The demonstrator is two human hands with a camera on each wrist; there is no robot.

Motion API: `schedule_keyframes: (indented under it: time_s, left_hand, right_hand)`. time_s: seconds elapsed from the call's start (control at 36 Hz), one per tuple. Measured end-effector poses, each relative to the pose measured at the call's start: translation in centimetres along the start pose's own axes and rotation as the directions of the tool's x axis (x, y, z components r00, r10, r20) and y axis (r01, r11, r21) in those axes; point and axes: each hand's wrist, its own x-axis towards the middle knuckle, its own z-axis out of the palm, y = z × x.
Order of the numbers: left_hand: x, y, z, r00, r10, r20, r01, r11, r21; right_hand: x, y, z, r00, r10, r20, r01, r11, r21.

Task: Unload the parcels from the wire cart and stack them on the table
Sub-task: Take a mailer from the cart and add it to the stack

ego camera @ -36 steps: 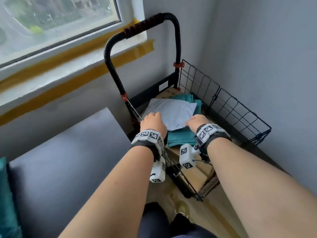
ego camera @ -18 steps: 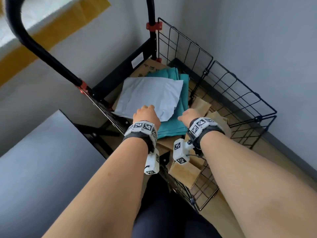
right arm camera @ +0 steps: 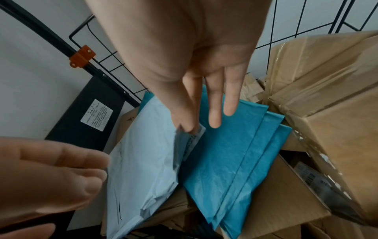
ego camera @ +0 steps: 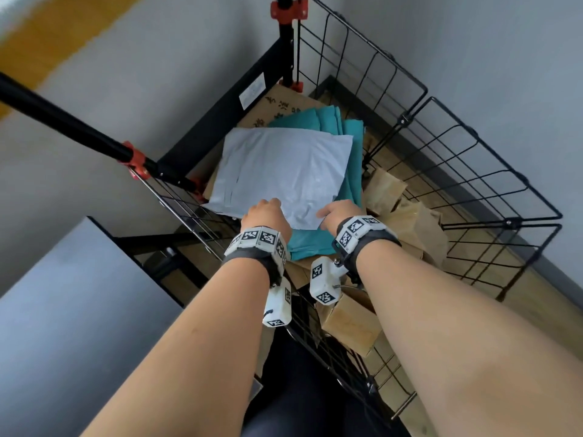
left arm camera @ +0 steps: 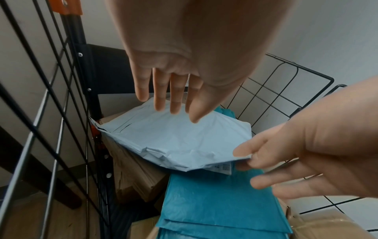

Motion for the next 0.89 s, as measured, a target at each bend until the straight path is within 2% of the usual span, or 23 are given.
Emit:
schedule_keyframes:
  time_s: [0.08, 0.28, 0.36, 0.47, 0.58, 0.67, 0.78, 0.89]
  left_hand:
    - [-0.2, 0.0, -0.3, 1.000, 0.011, -0.007, -0.011, 1.000, -0.002]
    - [-1.9, 0.8, -1.4, 0.998, 0.053, -0.041, -0.055, 0.998, -0.038]
    - [-3.0, 0.9, -1.7, 0.995, 0.068, -0.072, -0.071, 0.996, -0.049]
    - [-5.6, 1.8, -2.1, 0.986, 0.081, -0.149, -0.089, 0.995, -0.049]
    - [-9.1, 3.4, -3.2, 0.979, 0.110, -0.173, -0.111, 0.994, 0.006]
    - [-11.5, 4.4, -4.2, 0.971, 0.113, -0.209, -0.113, 0.994, 0.012]
    - [-14.7, 5.0, -5.6, 0.930, 0.134, -0.342, -0.153, 0.988, -0.030]
    - [-17.9, 5.6, -6.6, 0.834, 0.151, -0.530, -0.250, 0.961, -0.120]
  right_hand:
    - [-0.3, -0.4, -0.4, 0.997, -0.026, -0.067, 0.027, 1.000, 0.002]
    - [-3.0, -1.0, -2.9, 0.983, -0.166, -0.081, 0.170, 0.984, 0.043]
    - [-4.5, -0.7, -3.7, 0.974, -0.184, -0.133, 0.206, 0.963, 0.176]
    - [-7.4, -0.1, -4.9, 0.962, -0.200, -0.183, 0.259, 0.879, 0.401]
    - [-10.4, 0.5, -5.7, 0.932, -0.283, -0.224, 0.350, 0.861, 0.369]
    - [-12.8, 1.5, -6.7, 0.913, -0.285, -0.291, 0.387, 0.828, 0.406]
    - [-15.7, 3.2, -8.4, 0.840, -0.278, -0.466, 0.464, 0.813, 0.352]
    - [-18.4, 4.8, -10.0, 0.767, -0.223, -0.602, 0.463, 0.842, 0.278]
